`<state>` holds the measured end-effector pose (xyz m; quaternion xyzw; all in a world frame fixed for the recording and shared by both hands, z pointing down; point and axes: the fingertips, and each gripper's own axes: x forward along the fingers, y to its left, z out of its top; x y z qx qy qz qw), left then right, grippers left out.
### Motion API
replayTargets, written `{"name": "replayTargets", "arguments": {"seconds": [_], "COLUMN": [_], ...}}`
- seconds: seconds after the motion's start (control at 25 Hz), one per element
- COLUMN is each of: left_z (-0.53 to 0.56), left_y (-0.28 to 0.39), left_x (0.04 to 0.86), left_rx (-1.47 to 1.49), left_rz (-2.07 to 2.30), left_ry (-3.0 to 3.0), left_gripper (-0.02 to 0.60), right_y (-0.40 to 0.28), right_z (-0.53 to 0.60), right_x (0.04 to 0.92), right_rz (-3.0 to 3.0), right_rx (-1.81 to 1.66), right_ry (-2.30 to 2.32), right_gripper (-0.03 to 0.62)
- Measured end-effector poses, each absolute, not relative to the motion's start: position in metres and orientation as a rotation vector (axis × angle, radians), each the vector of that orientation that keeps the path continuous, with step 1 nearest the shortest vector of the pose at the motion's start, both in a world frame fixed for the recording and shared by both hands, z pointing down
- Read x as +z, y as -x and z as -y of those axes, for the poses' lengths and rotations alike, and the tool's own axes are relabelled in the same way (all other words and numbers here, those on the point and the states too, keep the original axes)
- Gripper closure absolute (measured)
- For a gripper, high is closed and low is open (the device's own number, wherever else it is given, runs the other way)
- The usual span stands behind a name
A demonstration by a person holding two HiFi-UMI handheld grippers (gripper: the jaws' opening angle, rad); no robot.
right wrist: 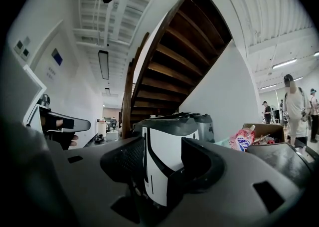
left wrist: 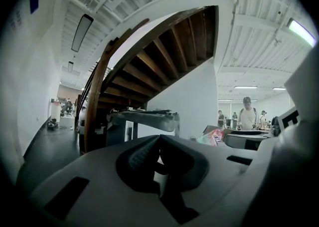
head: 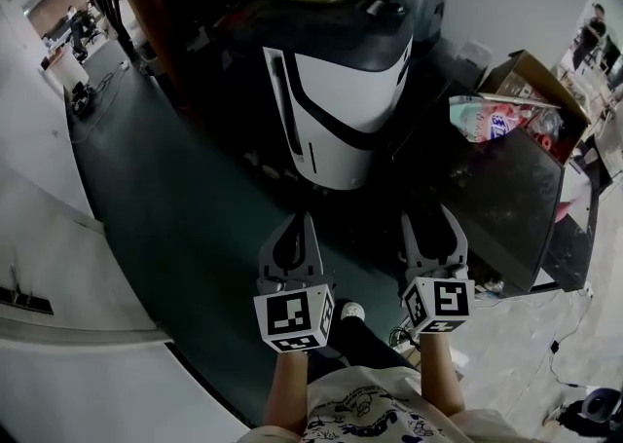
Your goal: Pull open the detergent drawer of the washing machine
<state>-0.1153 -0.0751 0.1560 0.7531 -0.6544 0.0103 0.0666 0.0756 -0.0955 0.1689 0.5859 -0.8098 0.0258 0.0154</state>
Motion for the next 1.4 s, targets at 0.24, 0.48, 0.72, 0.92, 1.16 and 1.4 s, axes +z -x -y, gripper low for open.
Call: {"name": "replayTargets", "arguments": {"seconds": [0.24,0.48,0.72,0.92,1.16,1.4], "left_z": [0.142,0.184,0.219,0.253,0.285,0.301], "left_y": [0.102,0.094,0.095,0.098,0.101,0.092], "left_x": [0.149,0.164,0.186,0.203,0.225,0.260], "left_rx": [0.037,0.067,0.109,0.164,0.227,0.279], "left_rz": [1.963,1.923,1.843,1.725,1.555,1.380], "left_ry": [-2.304,-2.316,-2.341,-2.409,-2.511,-2.595], "left_gripper": [0.566,0.566,0.566,0.566,0.566,0.566], "right_y": [-0.084,-0.087,-0.079,-0.074,-0.074,-0.074], "right_z": [0.159,0.194,0.218,0.235,0.241,0.235], "right_x": [0.162,0.176,0.198,0.215,0.228,0.258], "right_rz": [2.540,2.546,2.531,2.476,2.457,2.418], "right_rx": [0.090,0.145,0.226,0.312,0.370,0.464], "right_ry": [-1.849,-1.860,-1.897,-2.028,-2.286,-2.503], "right_gripper": [0.362,0.362,0.362,0.362,0.364,0.364]}}
